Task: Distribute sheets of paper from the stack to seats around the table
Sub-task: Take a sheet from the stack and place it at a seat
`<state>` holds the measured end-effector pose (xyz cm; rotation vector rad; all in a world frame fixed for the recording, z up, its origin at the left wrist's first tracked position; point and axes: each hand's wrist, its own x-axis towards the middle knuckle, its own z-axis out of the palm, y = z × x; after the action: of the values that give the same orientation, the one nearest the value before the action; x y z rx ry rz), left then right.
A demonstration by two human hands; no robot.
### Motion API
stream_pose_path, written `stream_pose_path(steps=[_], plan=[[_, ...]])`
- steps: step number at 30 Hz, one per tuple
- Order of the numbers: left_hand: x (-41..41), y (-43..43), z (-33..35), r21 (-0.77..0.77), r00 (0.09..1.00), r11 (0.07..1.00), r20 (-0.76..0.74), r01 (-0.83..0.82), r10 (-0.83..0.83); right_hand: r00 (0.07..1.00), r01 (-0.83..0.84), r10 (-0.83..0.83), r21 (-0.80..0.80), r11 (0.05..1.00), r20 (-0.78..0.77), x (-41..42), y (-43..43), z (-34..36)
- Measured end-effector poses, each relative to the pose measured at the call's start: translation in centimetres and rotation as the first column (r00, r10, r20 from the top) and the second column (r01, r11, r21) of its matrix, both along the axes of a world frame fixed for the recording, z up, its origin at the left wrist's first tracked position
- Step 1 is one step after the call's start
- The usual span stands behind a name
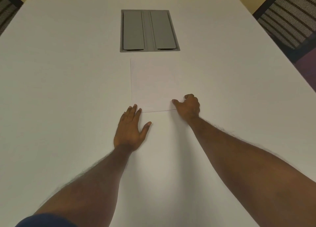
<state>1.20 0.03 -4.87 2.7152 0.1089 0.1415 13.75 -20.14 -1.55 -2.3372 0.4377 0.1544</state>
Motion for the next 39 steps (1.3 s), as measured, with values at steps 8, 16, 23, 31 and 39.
stream_pose_path(steps=[8,16,23,31,39], plan=[[0.1,0.0,-0.1,0.007,1.000,1.000,0.000,-0.001,0.001,0.991,0.115,-0.125,0.159,0.980,0.053,0.4,-0.9,-0.1],[0.1,0.0,-0.1,0.008,1.000,1.000,-0.010,-0.004,0.004,0.981,0.126,-0.146,0.158,0.979,0.125,0.3,-1.9,0.0],[0.2,0.0,-0.3,0.022,1.000,1.000,-0.013,-0.004,0.005,0.971,0.188,-0.214,0.212,0.959,0.105,0.3,-3.0,0.1],[-0.1,0.2,-0.1,-0.037,1.000,0.999,0.002,-0.011,0.011,0.935,0.278,-0.354,0.566,0.776,0.027,-0.6,-4.4,0.2],[-0.5,0.6,0.7,-0.321,0.999,0.947,0.019,-0.031,0.039,0.951,0.248,-0.307,0.698,0.672,-0.042,-5.0,-6.3,0.9]])
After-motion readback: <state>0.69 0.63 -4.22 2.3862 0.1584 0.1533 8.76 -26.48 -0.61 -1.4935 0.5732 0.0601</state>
